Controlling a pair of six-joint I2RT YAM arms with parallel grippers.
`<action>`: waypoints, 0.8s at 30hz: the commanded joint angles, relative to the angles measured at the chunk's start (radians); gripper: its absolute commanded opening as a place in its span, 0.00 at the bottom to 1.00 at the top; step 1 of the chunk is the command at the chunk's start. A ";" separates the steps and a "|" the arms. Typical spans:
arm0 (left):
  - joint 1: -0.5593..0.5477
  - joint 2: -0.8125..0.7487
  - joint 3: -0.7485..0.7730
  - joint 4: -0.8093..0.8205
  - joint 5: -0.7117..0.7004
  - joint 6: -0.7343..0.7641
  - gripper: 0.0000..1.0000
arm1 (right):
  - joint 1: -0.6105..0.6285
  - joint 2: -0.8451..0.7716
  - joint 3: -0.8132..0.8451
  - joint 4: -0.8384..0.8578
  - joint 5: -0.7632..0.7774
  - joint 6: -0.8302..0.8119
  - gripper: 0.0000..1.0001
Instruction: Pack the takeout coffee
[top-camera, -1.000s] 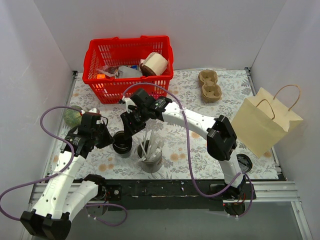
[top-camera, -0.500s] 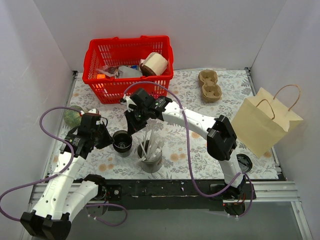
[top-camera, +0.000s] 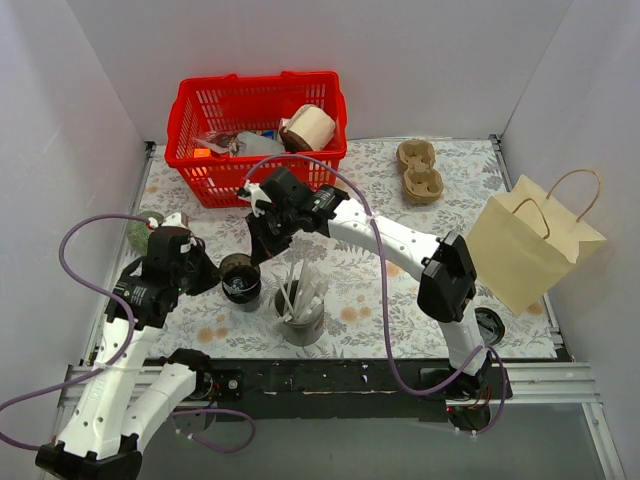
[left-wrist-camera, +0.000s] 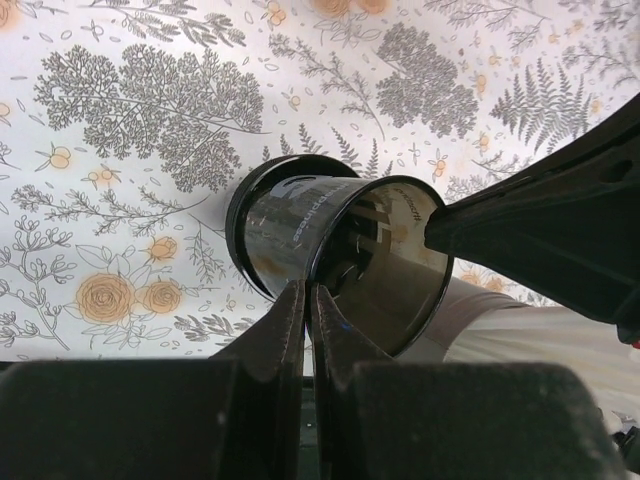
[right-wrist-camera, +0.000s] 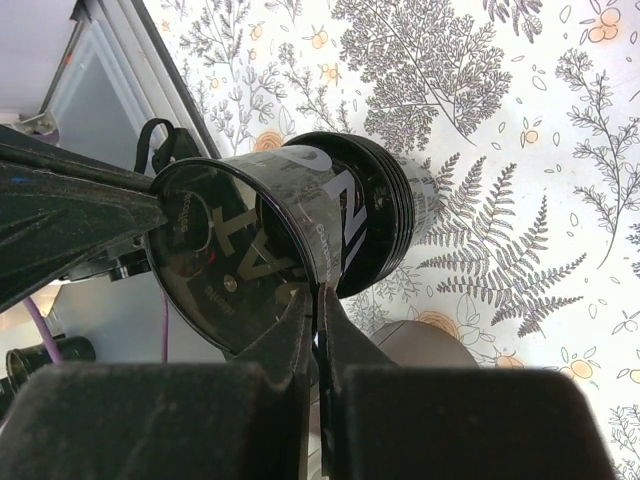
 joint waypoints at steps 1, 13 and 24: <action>-0.004 -0.036 0.071 0.048 0.038 0.029 0.00 | 0.026 -0.089 0.053 0.017 -0.086 0.000 0.01; -0.004 -0.071 0.119 0.167 0.119 0.031 0.00 | 0.024 -0.164 0.068 0.063 -0.012 -0.029 0.01; -0.004 0.129 0.099 0.410 0.162 -0.059 0.00 | -0.146 -0.233 -0.016 0.095 0.110 -0.026 0.01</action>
